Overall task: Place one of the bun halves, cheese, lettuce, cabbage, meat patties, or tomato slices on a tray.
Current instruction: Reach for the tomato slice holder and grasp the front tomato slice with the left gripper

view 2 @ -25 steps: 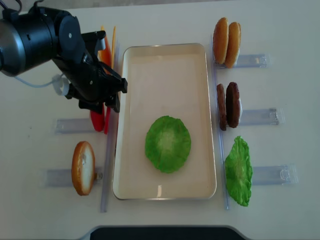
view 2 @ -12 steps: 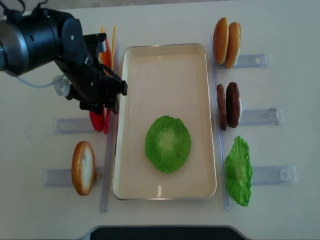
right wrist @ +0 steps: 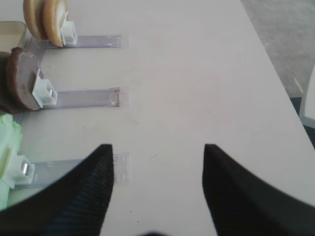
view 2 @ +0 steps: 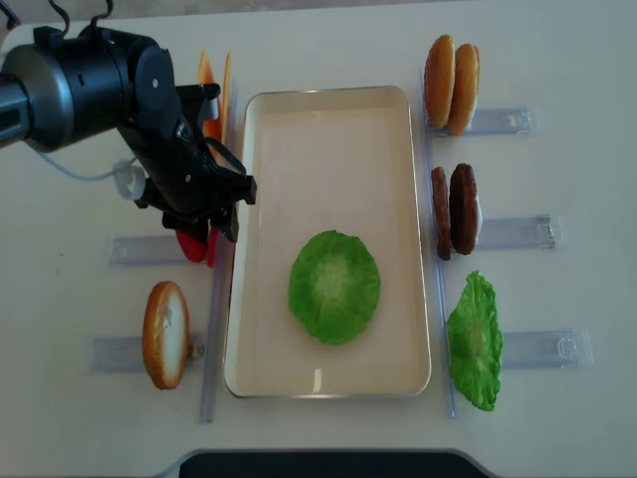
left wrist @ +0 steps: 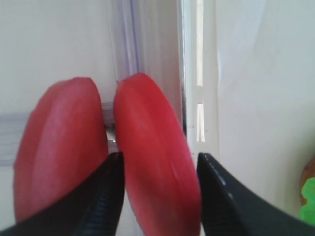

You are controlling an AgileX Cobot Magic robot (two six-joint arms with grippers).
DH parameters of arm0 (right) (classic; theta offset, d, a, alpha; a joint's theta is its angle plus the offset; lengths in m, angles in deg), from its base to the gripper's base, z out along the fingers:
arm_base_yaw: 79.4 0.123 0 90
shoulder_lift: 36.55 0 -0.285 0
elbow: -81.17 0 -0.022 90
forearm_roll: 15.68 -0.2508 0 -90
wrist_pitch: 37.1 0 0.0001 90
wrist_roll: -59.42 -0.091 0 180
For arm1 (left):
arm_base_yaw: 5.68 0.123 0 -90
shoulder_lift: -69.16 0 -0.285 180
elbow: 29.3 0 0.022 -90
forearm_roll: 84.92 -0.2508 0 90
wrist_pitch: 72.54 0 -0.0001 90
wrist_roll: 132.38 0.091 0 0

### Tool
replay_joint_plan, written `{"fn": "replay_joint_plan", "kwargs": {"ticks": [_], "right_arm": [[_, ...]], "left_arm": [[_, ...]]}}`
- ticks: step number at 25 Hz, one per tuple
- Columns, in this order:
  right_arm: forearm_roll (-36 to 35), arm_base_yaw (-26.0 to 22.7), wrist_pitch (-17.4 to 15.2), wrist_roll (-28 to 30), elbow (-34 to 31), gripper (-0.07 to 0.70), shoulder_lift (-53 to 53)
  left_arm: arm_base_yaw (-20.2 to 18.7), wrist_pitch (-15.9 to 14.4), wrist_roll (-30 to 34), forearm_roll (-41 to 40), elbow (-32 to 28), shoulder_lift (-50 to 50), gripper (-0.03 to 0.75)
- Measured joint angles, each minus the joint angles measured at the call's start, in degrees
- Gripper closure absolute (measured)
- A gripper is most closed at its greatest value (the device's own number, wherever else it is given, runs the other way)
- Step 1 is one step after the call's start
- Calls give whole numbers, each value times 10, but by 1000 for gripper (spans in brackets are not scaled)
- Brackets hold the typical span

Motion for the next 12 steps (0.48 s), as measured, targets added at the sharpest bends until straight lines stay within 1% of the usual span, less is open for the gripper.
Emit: {"fn": "replay_joint_plan", "kwargs": {"ticks": [2, 5, 7, 12], "right_arm": [[0, 0, 0, 0, 0, 218, 0], [0, 0, 0, 0, 0, 218, 0], [0, 0, 0, 0, 0, 218, 0], [0, 0, 0, 0, 0, 218, 0]], "left_arm": [[0, 0, 1, 0, 0, 0, 366], [0, 0, 2, 0, 0, 0, 412], [0, -2, 2, 0, 0, 0, 456], [0, -11, 2, -9, 1, 0, 599]]}}
